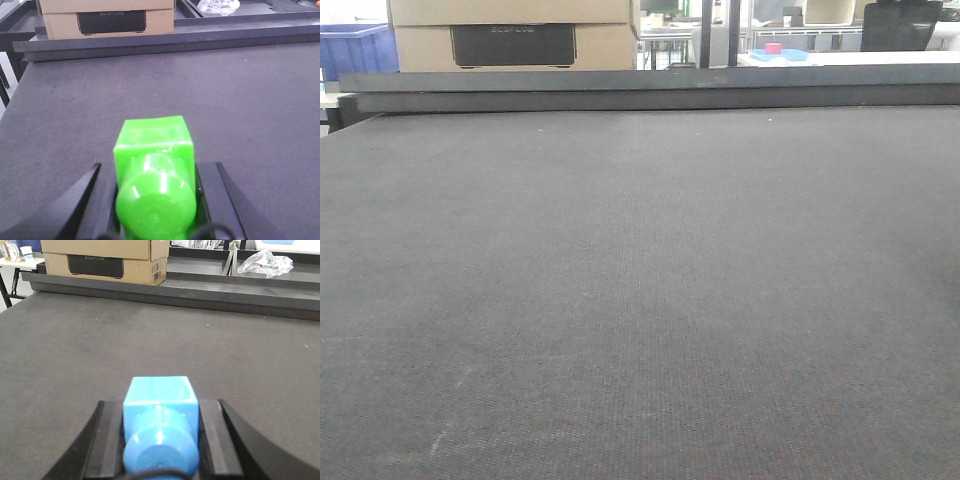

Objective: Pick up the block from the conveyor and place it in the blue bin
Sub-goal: 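Hold both blocks and drive the base away from the belt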

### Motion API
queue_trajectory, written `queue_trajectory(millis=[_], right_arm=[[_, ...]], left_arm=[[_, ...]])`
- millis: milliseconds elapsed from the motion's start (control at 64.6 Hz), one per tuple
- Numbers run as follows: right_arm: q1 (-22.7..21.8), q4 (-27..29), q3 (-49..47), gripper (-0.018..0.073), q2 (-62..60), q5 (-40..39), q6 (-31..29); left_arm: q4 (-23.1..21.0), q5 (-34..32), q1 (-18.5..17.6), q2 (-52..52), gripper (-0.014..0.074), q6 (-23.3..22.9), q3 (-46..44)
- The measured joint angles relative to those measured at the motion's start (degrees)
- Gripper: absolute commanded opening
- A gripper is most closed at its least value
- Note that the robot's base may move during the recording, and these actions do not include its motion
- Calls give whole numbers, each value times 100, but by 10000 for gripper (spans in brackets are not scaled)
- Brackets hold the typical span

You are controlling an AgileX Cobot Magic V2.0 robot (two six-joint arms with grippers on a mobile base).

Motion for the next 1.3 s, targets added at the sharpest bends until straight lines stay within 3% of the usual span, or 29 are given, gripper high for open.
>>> queue_trajectory(millis=[1300], right_arm=[[0,0,0,-155,0,0,-9]], left_arm=[[25,0,0,0,-111,0,0]])
